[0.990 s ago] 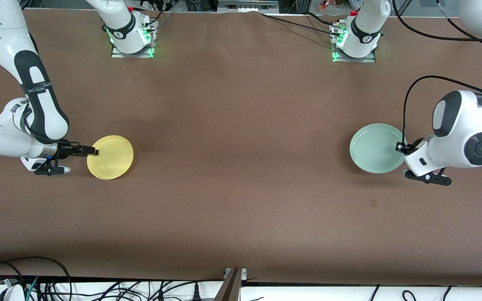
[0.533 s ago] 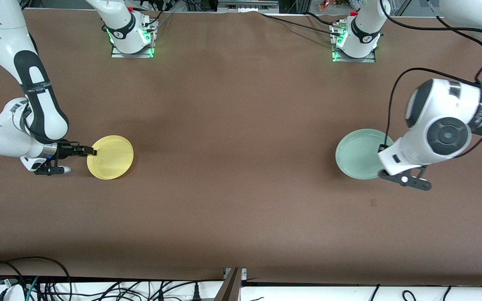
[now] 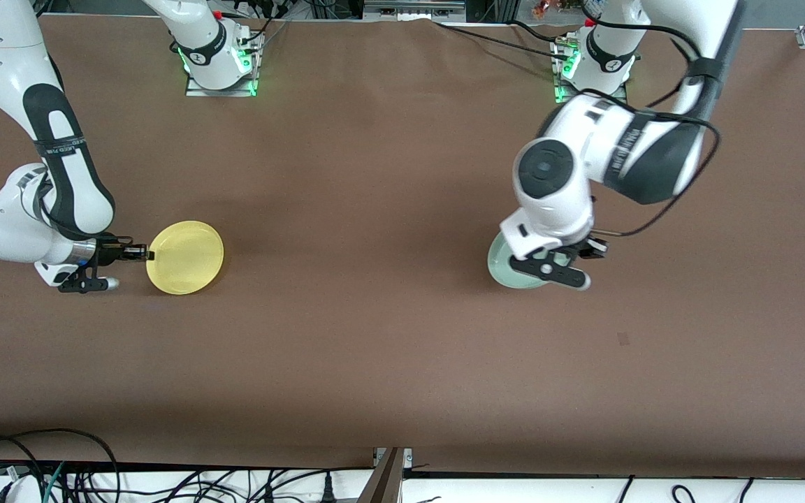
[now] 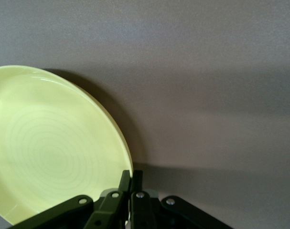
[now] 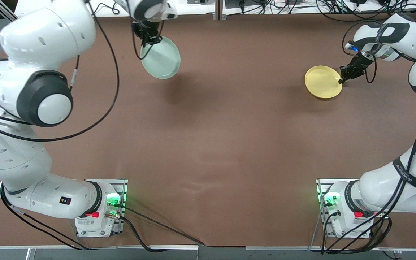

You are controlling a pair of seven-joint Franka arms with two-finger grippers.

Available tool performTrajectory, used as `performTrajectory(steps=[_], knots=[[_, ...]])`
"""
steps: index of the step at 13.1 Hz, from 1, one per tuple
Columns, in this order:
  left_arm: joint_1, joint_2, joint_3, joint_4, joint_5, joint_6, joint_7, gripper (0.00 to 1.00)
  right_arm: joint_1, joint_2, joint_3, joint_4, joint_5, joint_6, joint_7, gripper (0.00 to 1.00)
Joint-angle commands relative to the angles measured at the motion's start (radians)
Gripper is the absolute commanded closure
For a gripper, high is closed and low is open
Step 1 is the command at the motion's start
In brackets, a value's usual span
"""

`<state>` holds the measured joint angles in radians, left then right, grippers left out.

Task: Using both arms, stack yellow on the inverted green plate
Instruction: 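Lift and flip the green plate with the left gripper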

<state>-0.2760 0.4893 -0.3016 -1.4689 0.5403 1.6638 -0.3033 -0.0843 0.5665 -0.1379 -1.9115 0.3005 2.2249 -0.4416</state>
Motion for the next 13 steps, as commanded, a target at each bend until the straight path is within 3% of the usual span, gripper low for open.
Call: performTrajectory(steps=[1,3,7,9,12,13], knots=[[-0.159,0.070,0.021,0.064,0.206,-0.105,-0.132,1.00,-0.008,0.001,0.009,0.011,0.017,-0.017,-0.023,1.00],[-0.264,0.115,0.022,0.082,0.318,-0.176,-0.238,1.00,-0.008,-0.010,0.009,0.044,0.017,-0.027,-0.026,1.00],[-0.470,0.256,0.071,0.217,0.413,-0.288,-0.306,1.00,-0.011,-0.019,0.003,0.212,0.017,-0.279,-0.011,1.00],[-0.643,0.303,0.206,0.225,0.469,-0.303,-0.313,1.00,-0.012,-0.028,0.000,0.258,0.015,-0.344,-0.020,1.00],[-0.901,0.414,0.483,0.236,0.477,-0.297,-0.315,1.00,-0.012,-0.068,0.000,0.333,0.000,-0.443,-0.020,1.00],[-0.960,0.454,0.546,0.264,0.477,-0.297,-0.315,1.00,-0.012,-0.071,0.000,0.389,0.000,-0.509,-0.020,1.00]])
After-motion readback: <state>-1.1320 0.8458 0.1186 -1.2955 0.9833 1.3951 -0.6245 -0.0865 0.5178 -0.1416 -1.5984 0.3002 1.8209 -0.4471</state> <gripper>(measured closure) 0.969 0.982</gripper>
